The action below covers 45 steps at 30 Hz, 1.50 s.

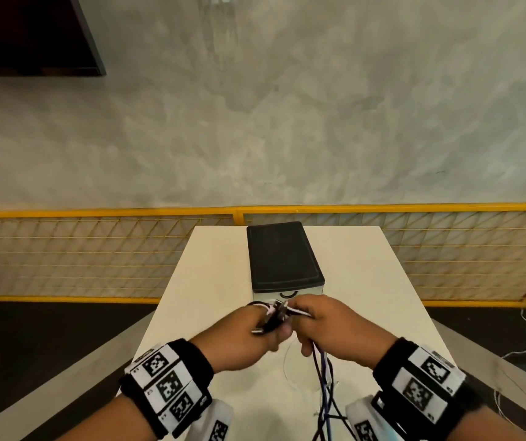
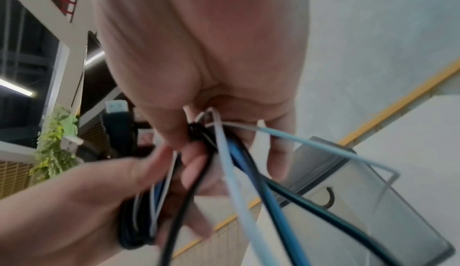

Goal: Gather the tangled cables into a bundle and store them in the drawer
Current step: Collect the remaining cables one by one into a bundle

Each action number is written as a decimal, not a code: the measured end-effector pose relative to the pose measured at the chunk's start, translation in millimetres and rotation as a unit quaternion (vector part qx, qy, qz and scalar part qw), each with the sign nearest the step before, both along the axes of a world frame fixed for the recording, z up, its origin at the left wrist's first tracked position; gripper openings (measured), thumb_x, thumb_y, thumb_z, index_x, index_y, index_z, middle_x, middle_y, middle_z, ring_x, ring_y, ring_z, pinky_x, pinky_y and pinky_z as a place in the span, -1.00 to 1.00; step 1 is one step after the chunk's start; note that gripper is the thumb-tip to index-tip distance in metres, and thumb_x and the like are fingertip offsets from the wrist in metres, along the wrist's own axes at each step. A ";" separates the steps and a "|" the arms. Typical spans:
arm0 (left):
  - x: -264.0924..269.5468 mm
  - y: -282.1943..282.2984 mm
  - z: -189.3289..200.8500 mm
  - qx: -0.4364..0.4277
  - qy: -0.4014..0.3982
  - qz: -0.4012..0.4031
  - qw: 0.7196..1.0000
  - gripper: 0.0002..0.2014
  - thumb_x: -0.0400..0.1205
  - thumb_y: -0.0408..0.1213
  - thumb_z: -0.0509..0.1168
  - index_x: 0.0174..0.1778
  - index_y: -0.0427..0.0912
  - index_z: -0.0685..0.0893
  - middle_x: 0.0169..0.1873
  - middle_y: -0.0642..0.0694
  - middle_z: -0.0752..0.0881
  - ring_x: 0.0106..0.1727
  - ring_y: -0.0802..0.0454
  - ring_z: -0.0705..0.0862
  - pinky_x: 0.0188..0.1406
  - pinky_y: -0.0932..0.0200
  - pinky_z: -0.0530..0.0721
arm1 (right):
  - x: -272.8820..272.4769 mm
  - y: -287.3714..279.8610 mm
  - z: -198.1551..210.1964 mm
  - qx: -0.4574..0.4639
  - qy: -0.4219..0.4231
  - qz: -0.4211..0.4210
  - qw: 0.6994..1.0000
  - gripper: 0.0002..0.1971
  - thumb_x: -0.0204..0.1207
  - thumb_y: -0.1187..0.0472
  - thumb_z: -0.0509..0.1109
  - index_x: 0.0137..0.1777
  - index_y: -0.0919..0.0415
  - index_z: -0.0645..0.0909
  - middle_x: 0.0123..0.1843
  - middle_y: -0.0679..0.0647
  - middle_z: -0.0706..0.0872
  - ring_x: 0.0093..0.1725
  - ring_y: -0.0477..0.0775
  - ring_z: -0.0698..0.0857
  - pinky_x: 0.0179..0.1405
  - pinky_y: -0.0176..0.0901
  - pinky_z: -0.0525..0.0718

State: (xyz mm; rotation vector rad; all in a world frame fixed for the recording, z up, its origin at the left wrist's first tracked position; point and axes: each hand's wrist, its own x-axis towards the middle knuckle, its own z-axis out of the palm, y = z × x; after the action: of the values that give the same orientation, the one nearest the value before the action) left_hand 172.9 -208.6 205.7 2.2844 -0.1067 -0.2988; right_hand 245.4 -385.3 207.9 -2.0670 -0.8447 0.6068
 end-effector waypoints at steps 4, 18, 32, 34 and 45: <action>6.0 -7.0 -2.0 -0.184 0.013 0.087 0.979 -0.76 0.72 0.03 0.16 0.08 0.05 0.68 -0.03 0.00 0.80 -0.04 0.25 0.77 -0.22 0.39 0.66 | -6.8 0.3 -6.0 0.064 -0.011 -0.010 0.998 -0.60 0.68 0.15 0.19 0.43 -0.27 0.50 -0.11 -0.14 0.73 -0.20 -0.10 0.76 -0.02 -0.12 0.73; 23.0 -27.7 1.7 -0.578 0.080 0.227 0.780 -0.67 0.57 -0.21 0.35 0.16 -0.31 0.78 0.23 -0.22 0.78 0.08 -0.01 0.80 0.01 0.09 0.74 | -44.1 13.3 -22.9 0.183 -0.048 -0.151 0.970 -0.25 0.47 0.16 0.52 0.44 -0.45 0.18 0.24 -0.24 0.65 0.21 -0.30 0.68 0.21 -0.37 0.66; 20.9 -25.0 16.5 -0.664 0.050 0.201 0.719 -0.84 0.52 -0.31 0.31 -0.08 -0.30 0.71 -0.39 -0.09 0.68 -0.56 0.20 0.52 -0.53 0.31 0.56 | -40.2 14.4 -24.1 0.215 0.356 0.007 0.909 -0.51 0.33 0.37 0.56 0.27 0.30 0.56 -0.16 0.22 0.80 -0.16 0.18 0.80 -0.05 -0.09 0.74; 21.1 -25.7 16.8 -0.666 0.048 0.188 0.720 -0.75 0.56 -0.25 0.28 -0.02 -0.34 0.75 -0.49 -0.01 0.52 -0.61 0.23 0.39 -0.57 0.32 0.46 | -45.0 21.0 -23.4 0.159 0.314 0.002 0.936 -0.80 0.40 0.32 0.53 -0.01 0.23 0.64 -0.40 0.10 0.66 -0.45 0.02 0.66 -0.36 -0.19 0.63; 18.2 -12.3 29.7 -0.695 0.013 0.174 0.697 -0.65 0.59 -0.05 0.23 -0.34 -0.24 0.69 -0.70 0.09 0.38 -0.76 0.26 0.31 -0.69 0.33 0.34 | -49.8 5.3 -40.8 0.069 0.237 -0.018 0.969 -0.92 0.41 0.17 0.50 -0.22 0.18 0.71 -0.54 0.06 0.61 -0.57 0.01 0.56 -0.46 -0.25 0.54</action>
State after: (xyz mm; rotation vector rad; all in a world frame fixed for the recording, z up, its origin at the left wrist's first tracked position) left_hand 191.0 -220.9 235.4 0.7270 0.1041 0.0114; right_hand 195.5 -380.0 167.1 -1.7039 -0.5498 0.9460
